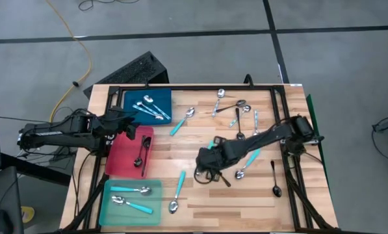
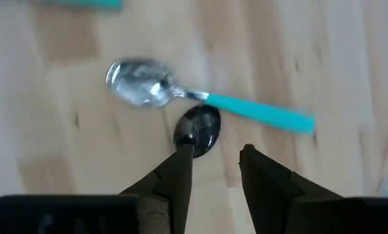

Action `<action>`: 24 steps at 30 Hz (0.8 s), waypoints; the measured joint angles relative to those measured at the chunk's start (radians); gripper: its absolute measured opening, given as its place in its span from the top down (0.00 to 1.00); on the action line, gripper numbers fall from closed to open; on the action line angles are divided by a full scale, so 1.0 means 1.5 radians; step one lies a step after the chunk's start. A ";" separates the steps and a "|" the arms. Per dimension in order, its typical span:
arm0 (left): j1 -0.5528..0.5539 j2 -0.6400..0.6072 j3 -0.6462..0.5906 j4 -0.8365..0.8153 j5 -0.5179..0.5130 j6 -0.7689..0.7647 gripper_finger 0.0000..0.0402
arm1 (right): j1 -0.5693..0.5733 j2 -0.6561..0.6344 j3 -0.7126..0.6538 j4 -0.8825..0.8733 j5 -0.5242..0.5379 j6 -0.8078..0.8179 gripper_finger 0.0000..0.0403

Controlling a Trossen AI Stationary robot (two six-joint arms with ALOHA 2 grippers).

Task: Sort silverware by color (type)
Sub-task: Put the light blue spoon into the light blue bin

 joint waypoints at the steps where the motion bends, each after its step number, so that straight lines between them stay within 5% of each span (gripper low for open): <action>1: 0.000 0.000 0.000 0.000 0.000 0.000 0.52 | -0.009 -0.002 -0.006 0.009 -0.023 -0.061 0.62; 4: 0.000 0.000 0.000 -0.001 0.000 0.000 0.52 | -0.044 0.000 -0.007 0.018 -0.102 -0.221 0.62; 9: 0.000 0.000 0.000 -0.001 0.000 0.000 0.52 | -0.087 0.045 -0.008 0.025 -0.115 -0.413 0.62; 24: 0.000 0.000 0.000 -0.004 -0.004 -0.011 0.52 | -0.121 0.084 -0.006 0.105 -0.065 -0.575 0.62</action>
